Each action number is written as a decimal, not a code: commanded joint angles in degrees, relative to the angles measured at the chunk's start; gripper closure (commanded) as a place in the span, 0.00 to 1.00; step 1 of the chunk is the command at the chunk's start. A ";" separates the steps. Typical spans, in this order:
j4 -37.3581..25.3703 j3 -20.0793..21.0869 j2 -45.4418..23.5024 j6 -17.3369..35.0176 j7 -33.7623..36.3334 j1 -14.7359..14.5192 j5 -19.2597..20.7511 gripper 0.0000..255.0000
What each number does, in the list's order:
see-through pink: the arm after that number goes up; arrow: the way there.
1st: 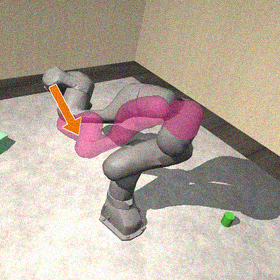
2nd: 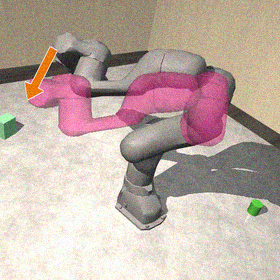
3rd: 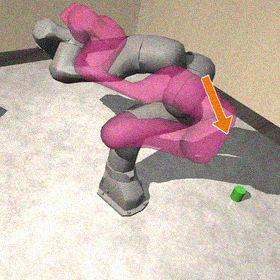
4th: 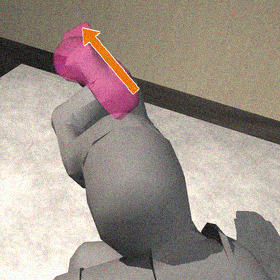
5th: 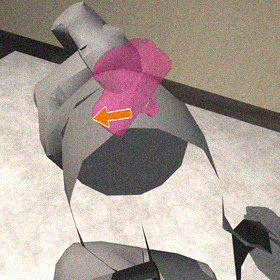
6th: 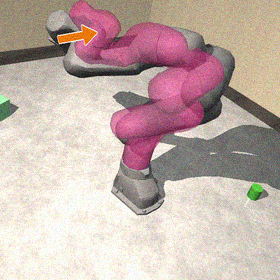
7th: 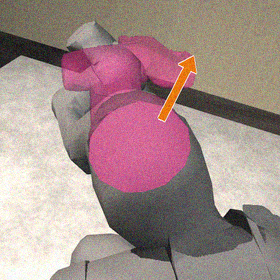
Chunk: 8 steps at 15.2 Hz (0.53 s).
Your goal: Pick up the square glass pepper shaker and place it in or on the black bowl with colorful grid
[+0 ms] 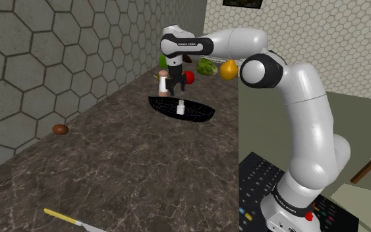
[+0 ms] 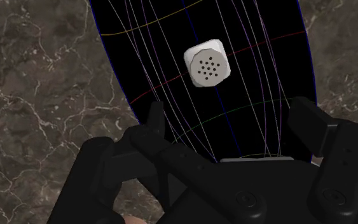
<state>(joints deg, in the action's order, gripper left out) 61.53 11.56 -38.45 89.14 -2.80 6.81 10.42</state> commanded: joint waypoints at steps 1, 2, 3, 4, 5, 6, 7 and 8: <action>0.00 0.00 0.00 0.00 0.00 0.00 0.00 0.00; -3.58 -0.05 -1.00 -2.56 -0.18 -0.44 0.09 0.00; -7.73 -0.13 -2.32 -5.36 -0.39 -0.97 0.23 0.00; -12.77 -0.28 -4.13 -8.54 -0.67 -1.64 0.43 0.00; -17.95 -0.46 -6.22 -11.57 -0.98 -2.33 0.67 0.00; -17.93 -0.49 -6.20 -11.56 -0.99 -2.34 0.64 0.00; -17.95 -0.50 -6.21 -11.57 -0.99 -2.35 0.64 0.00; -17.86 -0.49 -6.16 -11.53 -0.98 -2.33 0.63 0.00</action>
<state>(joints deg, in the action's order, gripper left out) 44.23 11.09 -44.41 78.01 -3.77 4.56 11.03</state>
